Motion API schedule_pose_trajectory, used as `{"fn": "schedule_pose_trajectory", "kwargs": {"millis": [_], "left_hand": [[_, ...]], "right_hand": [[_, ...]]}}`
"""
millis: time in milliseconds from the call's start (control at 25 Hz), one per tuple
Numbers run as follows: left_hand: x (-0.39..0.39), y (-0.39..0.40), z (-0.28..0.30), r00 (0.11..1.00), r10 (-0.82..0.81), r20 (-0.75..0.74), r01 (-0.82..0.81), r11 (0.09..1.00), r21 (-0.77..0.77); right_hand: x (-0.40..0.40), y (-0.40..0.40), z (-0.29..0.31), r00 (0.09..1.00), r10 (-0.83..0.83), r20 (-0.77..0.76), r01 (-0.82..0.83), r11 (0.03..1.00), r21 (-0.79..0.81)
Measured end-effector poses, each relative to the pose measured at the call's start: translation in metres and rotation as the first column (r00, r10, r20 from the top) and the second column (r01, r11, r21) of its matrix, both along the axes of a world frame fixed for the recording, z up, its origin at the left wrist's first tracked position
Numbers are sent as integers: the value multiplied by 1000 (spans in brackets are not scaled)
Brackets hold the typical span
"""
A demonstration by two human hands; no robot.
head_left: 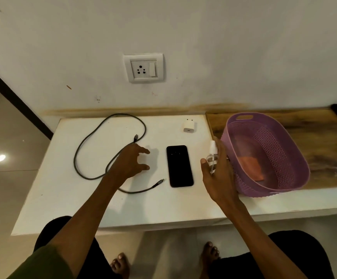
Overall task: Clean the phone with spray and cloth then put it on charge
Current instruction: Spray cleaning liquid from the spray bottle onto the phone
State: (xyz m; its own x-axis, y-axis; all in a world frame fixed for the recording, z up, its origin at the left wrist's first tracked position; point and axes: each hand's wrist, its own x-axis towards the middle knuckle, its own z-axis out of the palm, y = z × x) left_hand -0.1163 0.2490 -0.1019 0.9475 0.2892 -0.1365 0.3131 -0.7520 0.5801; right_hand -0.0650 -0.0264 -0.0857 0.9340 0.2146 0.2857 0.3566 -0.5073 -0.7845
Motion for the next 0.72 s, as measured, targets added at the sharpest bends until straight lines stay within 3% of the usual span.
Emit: {"fn": "schedule_pose_trajectory", "kwargs": {"millis": [200,360,520,720], "left_hand": [[1,-5,-1,996,78,-42,-79,997,-7],[3,-3,14,971,193,142,-177,977,-119],[4,-12,35,873,350,341,-252,920,-300],[9,-30,57,820,379,430,-198,891,-408]], "right_hand": [[4,8,3,999,38,30,-39,999,34],[9,24,7,995,97,3,-96,982,162],[15,42,0,993,108,-40,-98,977,189],[8,63,-16,979,183,-92,-177,982,73]]}}
